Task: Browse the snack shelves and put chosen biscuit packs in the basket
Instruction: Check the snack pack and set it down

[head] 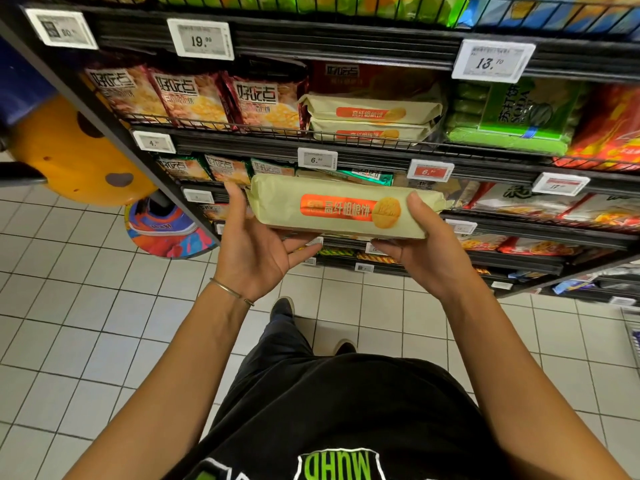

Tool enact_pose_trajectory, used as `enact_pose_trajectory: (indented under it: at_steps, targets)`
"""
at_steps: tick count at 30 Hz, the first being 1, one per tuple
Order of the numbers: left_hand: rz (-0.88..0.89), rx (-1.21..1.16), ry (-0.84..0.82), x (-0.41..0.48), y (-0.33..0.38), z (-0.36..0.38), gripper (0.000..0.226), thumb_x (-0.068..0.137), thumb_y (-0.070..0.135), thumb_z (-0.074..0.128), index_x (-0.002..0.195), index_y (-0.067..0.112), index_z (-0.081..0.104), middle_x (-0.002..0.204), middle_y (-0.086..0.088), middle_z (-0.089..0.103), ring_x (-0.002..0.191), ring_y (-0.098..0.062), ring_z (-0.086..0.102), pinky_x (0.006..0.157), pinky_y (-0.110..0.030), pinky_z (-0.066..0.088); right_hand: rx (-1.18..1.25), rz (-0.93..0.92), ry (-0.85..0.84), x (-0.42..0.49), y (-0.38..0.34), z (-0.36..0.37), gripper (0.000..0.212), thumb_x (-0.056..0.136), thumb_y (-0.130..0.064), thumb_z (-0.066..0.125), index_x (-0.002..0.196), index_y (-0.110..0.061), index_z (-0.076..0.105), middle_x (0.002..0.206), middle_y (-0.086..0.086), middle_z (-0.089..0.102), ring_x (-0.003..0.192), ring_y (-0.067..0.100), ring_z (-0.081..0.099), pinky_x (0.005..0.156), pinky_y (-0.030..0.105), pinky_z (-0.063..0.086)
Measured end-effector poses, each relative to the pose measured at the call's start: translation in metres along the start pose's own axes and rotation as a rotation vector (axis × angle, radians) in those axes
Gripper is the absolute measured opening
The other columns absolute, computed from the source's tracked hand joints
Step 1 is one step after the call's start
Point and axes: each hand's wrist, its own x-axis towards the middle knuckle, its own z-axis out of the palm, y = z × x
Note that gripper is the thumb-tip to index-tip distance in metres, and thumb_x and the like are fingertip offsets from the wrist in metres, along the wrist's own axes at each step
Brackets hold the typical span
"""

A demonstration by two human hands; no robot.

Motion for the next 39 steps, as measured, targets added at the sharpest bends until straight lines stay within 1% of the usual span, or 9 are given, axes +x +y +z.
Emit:
enact_pose_trajectory:
  at_steps: [2,5,10,13,19,26,31,36,39]
  targets:
    - [0.049,0.012,-0.037,-0.004,-0.002,0.003,0.104,0.076,0.088,0.053,0.153,0.02,0.045,0.149,-0.022,0.054,0.133,-0.05,0.053,0.11,-0.064,0.042,-0.002,-0.013,0.018,0.0,0.0,0.001,0.063,0.098,-0.042,0.06,0.152,-0.013,0.047,0.142,0.014,0.064,0.129,0.032,0.063,0.085,0.036,0.061]
    - [0.072,0.056,-0.003,-0.006,-0.005,0.009,0.112,0.06,0.061,0.091,0.15,0.014,0.046,0.145,-0.021,0.058,0.13,-0.047,0.057,0.101,-0.057,0.052,-0.017,-0.015,0.018,-0.001,0.001,0.004,0.064,0.097,-0.04,0.061,0.153,-0.012,0.045,0.143,0.014,0.063,0.129,0.031,0.063,0.084,0.036,0.061]
    - [0.145,0.12,0.109,-0.004,-0.008,0.012,0.07,0.087,0.032,0.066,0.149,0.008,0.045,0.131,-0.018,0.066,0.122,-0.043,0.064,0.092,-0.048,0.06,-0.03,-0.01,0.004,-0.002,0.003,0.008,0.074,0.088,-0.042,0.067,0.152,-0.012,0.044,0.14,0.013,0.065,0.127,0.029,0.065,0.083,0.037,0.061]
    - [0.159,0.15,0.101,-0.004,-0.008,0.009,0.068,0.087,0.031,0.066,0.148,0.009,0.046,0.134,-0.02,0.064,0.122,-0.043,0.064,0.095,-0.052,0.056,-0.02,0.013,-0.006,-0.003,0.005,0.008,0.085,0.082,-0.039,0.078,0.152,-0.011,0.041,0.141,0.013,0.064,0.129,0.03,0.063,0.089,0.041,0.061]
    - [0.222,0.164,0.173,-0.005,-0.017,0.014,0.084,0.081,0.029,0.077,0.152,0.012,0.037,0.144,-0.021,0.058,0.125,-0.039,0.064,0.1,-0.055,0.055,0.004,0.004,-0.001,-0.001,0.009,0.01,0.08,0.081,-0.03,0.076,0.151,-0.011,0.041,0.136,0.013,0.067,0.125,0.03,0.067,0.086,0.039,0.06]
    - [0.081,-0.139,0.154,-0.012,-0.043,0.025,0.076,0.085,0.024,0.076,0.152,0.011,0.044,0.147,-0.019,0.056,0.134,-0.036,0.057,0.104,-0.048,0.052,-0.035,-0.073,-0.035,0.0,0.009,0.011,0.087,0.08,-0.024,0.073,0.157,-0.03,0.032,0.139,0.007,0.064,0.12,0.025,0.069,0.087,0.037,0.06]
    - [0.107,-0.19,0.137,-0.008,-0.039,0.03,0.055,0.085,0.014,0.072,0.138,0.012,0.056,0.125,-0.015,0.068,0.129,-0.039,0.06,0.102,-0.05,0.054,0.098,-0.072,-0.083,0.0,0.011,0.01,0.09,0.086,-0.022,0.069,0.162,-0.021,0.021,0.149,0.017,0.055,0.133,0.034,0.059,0.093,0.044,0.058]
    - [0.145,-0.249,0.139,-0.005,-0.032,0.036,0.036,0.085,0.016,0.073,0.12,0.017,0.067,0.132,-0.018,0.066,0.13,-0.038,0.06,0.108,-0.053,0.05,0.388,-0.096,-0.15,-0.006,0.021,0.022,0.126,0.064,-0.034,0.099,0.162,-0.008,0.024,0.159,0.022,0.042,0.144,0.039,0.047,0.111,0.053,0.049]
    - [0.155,-0.232,0.16,-0.006,-0.034,0.042,0.054,0.087,0.015,0.075,0.139,0.013,0.058,0.131,-0.017,0.065,0.132,-0.037,0.058,0.099,-0.047,0.057,0.395,-0.077,-0.178,-0.006,0.025,0.031,0.12,0.065,-0.032,0.098,0.16,-0.006,0.031,0.148,0.018,0.055,0.138,0.034,0.055,0.109,0.049,0.051]
